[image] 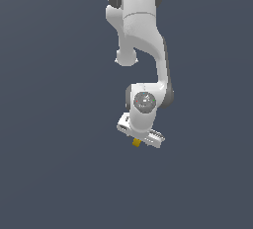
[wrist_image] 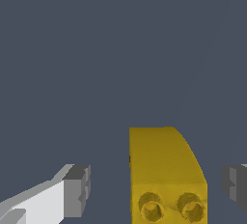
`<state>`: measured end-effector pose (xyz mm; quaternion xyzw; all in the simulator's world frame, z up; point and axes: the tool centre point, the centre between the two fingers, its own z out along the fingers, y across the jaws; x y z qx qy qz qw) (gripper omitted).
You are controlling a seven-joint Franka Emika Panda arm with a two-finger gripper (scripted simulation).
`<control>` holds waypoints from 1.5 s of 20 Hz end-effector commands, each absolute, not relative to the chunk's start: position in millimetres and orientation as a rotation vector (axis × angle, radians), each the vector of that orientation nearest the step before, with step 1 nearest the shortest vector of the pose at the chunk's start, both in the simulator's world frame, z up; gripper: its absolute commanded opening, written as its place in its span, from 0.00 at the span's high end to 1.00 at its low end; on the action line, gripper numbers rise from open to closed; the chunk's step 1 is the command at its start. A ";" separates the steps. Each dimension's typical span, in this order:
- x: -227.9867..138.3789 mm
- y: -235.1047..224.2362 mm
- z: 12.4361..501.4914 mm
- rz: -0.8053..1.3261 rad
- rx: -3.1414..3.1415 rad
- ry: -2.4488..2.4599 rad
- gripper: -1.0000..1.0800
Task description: Pick up the object and move it to a goal position.
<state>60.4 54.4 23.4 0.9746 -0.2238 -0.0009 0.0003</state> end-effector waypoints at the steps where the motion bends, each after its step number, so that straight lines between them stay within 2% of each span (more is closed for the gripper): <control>1: 61.8 54.5 21.8 0.000 3.062 -0.704 0.04; 2: 62.0 54.5 22.0 0.000 3.062 -0.704 0.04; 3: 62.0 54.5 22.0 0.000 3.062 -0.704 1.00; 19: 60.0 53.2 31.1 0.000 3.062 -0.704 1.00; 30: 46.1 43.3 98.0 -0.001 3.062 -0.704 1.00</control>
